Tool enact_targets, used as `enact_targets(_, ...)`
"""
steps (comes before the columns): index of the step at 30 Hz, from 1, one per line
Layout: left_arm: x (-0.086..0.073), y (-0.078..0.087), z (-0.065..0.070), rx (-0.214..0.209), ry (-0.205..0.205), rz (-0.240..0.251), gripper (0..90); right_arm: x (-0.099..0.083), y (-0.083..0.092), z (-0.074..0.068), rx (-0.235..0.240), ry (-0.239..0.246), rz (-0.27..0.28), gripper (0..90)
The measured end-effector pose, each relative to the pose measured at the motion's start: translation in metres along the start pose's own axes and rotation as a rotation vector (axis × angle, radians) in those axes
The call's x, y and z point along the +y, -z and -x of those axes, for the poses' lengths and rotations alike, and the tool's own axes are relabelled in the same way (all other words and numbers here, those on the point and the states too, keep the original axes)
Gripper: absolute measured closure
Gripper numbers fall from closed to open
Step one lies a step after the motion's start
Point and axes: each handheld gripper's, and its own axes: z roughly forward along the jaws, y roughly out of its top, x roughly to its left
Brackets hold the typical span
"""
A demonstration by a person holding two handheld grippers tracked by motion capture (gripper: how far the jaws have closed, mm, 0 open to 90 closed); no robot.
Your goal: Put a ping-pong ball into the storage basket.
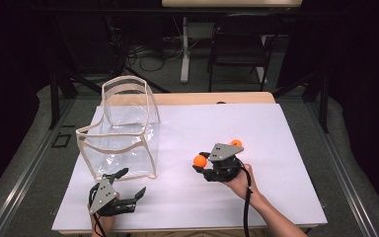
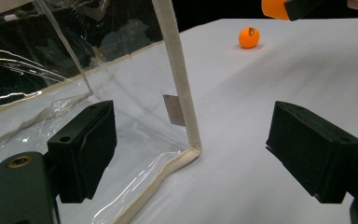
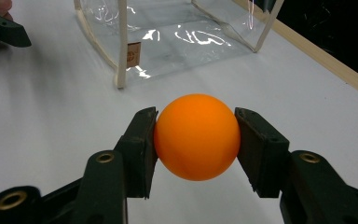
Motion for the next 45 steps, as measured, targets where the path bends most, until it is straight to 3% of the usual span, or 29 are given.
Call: enact_targets(45, 0.0, 0.0, 0.0, -0.002, -0.001, 0.0, 15.5, 0.029, -0.01, -0.003, 0.031, 0.034, 0.054, 50.7)
